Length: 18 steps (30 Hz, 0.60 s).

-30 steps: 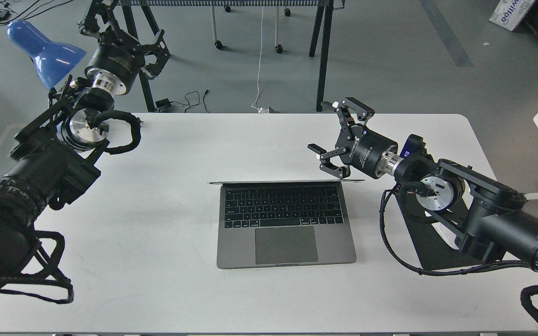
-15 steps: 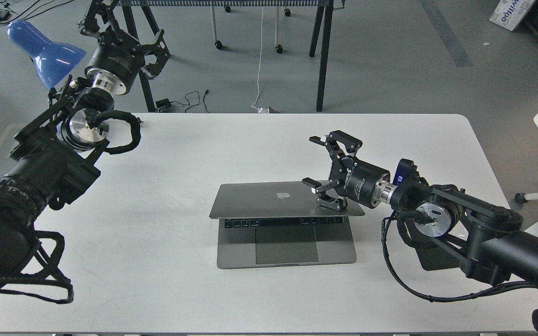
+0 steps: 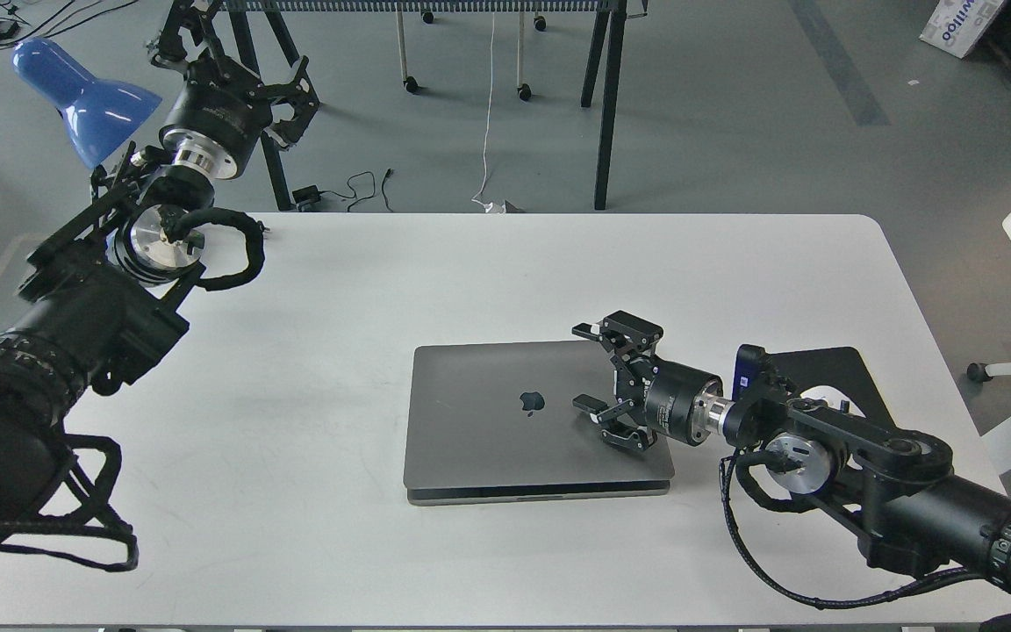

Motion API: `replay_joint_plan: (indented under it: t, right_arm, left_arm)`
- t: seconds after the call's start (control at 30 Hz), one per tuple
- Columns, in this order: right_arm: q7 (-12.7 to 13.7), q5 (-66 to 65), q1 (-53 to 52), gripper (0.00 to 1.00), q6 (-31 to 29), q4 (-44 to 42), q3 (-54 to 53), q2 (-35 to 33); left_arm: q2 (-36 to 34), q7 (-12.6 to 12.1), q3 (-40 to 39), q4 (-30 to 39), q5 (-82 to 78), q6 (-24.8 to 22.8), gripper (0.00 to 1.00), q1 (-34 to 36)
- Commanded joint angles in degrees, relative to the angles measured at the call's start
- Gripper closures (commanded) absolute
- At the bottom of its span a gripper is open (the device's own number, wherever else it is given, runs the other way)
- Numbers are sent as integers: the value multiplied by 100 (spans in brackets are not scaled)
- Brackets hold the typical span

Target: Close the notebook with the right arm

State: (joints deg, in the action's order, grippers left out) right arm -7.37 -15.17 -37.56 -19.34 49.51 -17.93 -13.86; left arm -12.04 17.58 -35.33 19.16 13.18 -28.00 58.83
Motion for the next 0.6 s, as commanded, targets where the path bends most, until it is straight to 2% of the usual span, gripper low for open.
replay_joint_plan:
  t: [0.0, 0.37, 0.57]
  right_arm:
    - [7, -4, 30, 0, 106, -100, 9, 112]
    - [-10, -12, 56, 0, 133, -65, 97, 121]
    - [-10, 5, -14, 0, 124, 234, -577, 24]
  left_arm:
    - [0, 0, 0, 0, 0, 0, 0, 6]
    - [0, 0, 0, 0, 0, 0, 0, -3]
    - [0, 0, 0, 0, 0, 0, 0, 6]
